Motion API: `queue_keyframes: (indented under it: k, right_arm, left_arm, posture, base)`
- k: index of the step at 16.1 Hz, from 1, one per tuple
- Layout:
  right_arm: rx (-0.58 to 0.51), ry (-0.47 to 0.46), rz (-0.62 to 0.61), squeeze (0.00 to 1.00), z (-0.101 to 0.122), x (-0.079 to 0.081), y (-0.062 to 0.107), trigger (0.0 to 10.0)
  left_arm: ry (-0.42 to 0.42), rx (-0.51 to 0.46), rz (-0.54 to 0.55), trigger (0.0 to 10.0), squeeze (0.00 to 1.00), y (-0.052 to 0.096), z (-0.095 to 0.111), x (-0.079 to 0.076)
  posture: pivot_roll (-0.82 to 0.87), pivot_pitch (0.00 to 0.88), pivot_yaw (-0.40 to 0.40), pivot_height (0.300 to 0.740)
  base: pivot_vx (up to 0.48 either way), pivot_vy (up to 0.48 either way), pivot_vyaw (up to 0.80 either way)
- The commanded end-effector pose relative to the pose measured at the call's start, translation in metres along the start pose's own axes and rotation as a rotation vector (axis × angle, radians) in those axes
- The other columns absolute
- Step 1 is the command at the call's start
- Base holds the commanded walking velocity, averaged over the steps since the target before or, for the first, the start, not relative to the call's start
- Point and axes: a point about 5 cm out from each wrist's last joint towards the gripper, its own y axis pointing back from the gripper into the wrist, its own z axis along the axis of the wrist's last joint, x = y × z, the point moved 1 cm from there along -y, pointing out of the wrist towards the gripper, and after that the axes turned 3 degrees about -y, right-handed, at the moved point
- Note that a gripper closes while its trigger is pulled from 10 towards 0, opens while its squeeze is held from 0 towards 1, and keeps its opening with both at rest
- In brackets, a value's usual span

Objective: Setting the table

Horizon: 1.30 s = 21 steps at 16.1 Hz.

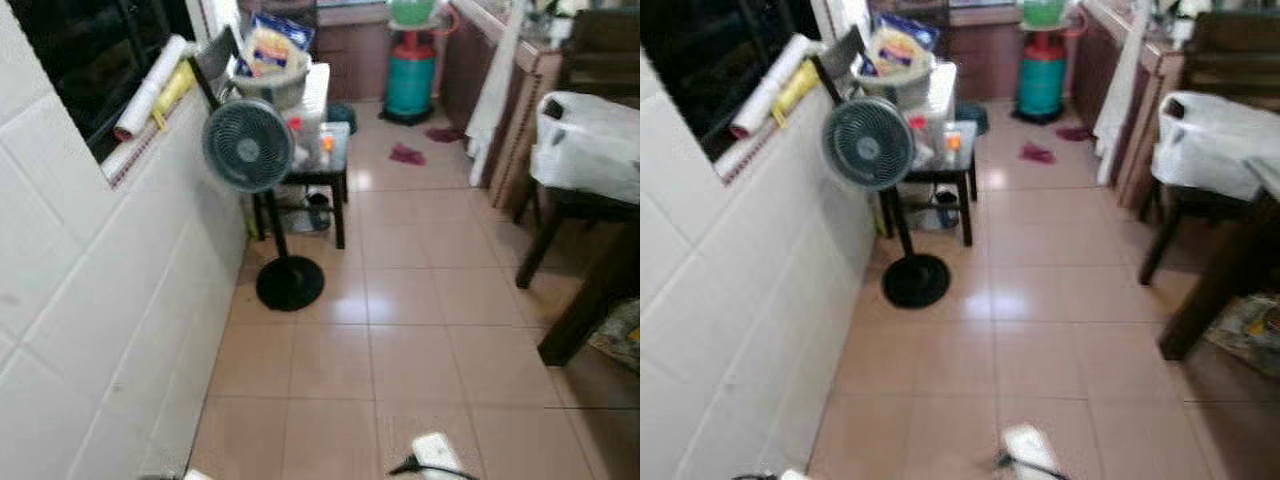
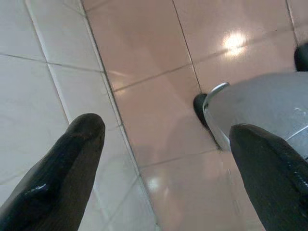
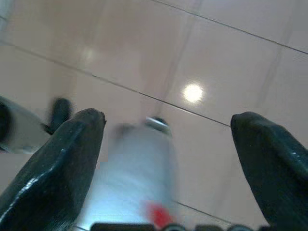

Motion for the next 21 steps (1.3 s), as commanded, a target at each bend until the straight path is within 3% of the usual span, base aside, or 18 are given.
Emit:
queue_keyframes:
  k: [1,11,21]
  right_arm:
    - [-0.037,0.007,0.027,0.00,0.0137,0.0119,-0.0032,10.0]
    - [-0.034,0.037,0.031,0.00,0.0150,0.0108,-0.0033,10.0]
    - [-0.031,0.047,0.022,0.00,0.0162,0.0094,-0.0035,10.0]
  left_arm:
    - [-0.013,-0.018,-0.072,10.0,0.00,-0.0017,0.0036,-0.0175]
    - [-0.018,-0.022,-0.071,10.0,0.00,-0.0024,0.0061,-0.0173]
    - [-0.065,-0.030,-0.037,10.0,0.00,-0.0030,0.0087,-0.0147]
  posture:
    - [-0.05,0.000,0.027,0.740]
    - [-0.05,0.000,0.026,0.740]
    - [-0.05,0.000,0.022,0.740]
  base:
    - [0.315,0.240,0.00]
    - [0.295,0.332,0.00]
    - [0.000,0.000,0.00]
